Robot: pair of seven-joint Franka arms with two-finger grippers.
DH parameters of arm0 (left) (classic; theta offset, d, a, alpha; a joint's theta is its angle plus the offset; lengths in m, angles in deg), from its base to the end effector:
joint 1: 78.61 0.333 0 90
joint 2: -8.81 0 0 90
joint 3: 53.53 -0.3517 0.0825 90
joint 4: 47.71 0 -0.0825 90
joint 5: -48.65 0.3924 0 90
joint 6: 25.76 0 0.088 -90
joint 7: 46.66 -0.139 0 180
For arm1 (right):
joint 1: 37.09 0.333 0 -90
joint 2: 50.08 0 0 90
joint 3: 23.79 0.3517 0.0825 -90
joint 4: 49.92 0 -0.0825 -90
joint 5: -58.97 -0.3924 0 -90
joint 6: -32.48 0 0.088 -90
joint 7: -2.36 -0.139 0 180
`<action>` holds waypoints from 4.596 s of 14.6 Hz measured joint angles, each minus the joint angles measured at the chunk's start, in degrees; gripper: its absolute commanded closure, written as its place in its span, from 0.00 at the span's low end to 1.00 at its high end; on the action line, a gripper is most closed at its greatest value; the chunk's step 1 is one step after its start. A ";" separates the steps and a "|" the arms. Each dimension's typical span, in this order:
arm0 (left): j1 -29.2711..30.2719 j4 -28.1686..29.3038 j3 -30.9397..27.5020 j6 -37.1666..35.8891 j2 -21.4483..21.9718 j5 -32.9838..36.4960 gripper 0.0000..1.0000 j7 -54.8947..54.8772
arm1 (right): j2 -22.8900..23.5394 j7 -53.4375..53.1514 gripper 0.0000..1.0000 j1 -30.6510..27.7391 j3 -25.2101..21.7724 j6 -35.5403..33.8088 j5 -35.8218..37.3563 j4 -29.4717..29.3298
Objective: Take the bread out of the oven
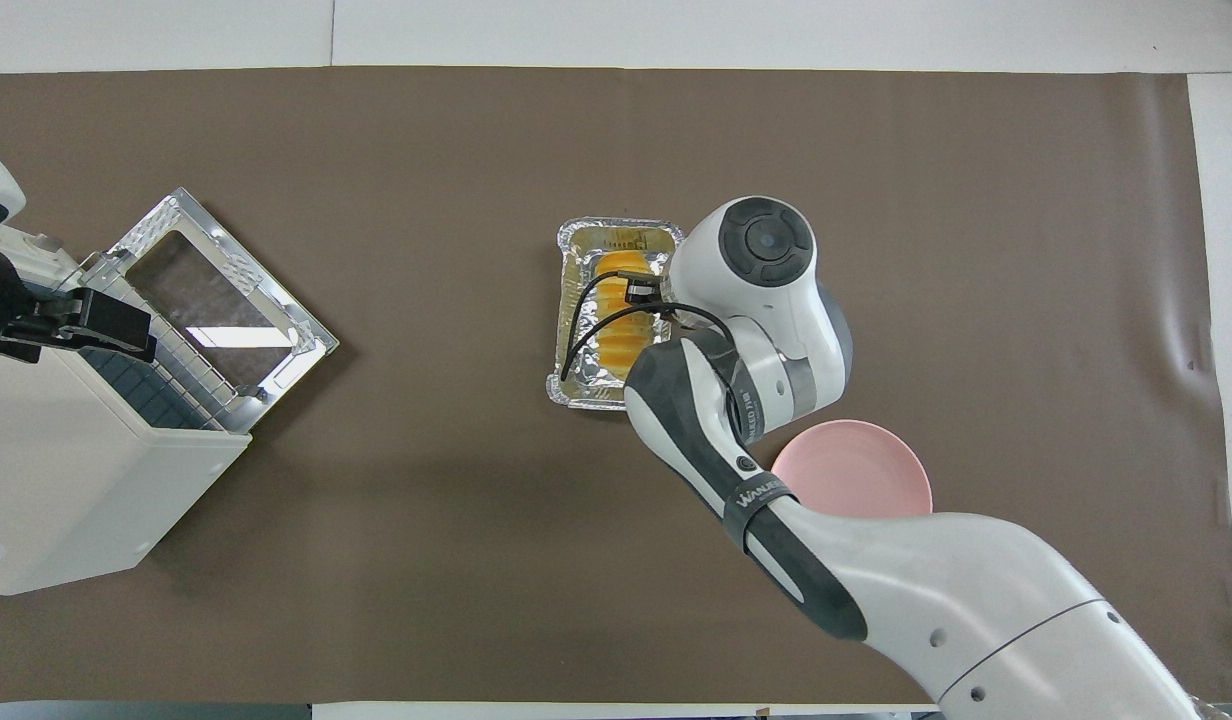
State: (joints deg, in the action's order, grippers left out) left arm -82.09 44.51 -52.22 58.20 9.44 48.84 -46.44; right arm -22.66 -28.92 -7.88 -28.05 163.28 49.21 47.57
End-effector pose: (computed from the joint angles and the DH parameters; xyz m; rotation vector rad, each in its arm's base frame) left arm 0.5401 -0.0448 0.6077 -3.1228 0.1244 0.2080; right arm 0.6347 0.3103 0.3221 -2.9867 0.3072 -0.0677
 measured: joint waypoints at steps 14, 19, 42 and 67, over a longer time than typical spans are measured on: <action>0.00 0.00 0.00 0.00 0.01 0.00 0.00 0.00 | -1.71 38.63 1.00 -25.01 0.27 -3.47 -12.03 4.84; 0.00 0.00 0.00 0.00 0.01 0.00 0.00 0.00 | -2.88 38.39 1.00 -24.67 0.84 -3.47 -12.45 6.57; 0.00 0.00 0.00 0.00 0.01 0.00 0.00 0.00 | -3.20 22.66 0.03 -16.90 0.94 -3.44 2.26 2.35; 0.00 0.00 0.00 0.00 0.01 0.00 0.00 0.00 | -12.47 18.35 1.00 -16.66 0.58 -19.24 1.14 1.50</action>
State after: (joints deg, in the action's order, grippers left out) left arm -82.08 44.51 -52.22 58.20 9.45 48.84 -46.44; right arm -35.13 -10.57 -24.55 -27.47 144.04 50.36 49.07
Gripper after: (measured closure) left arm 0.000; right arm 0.916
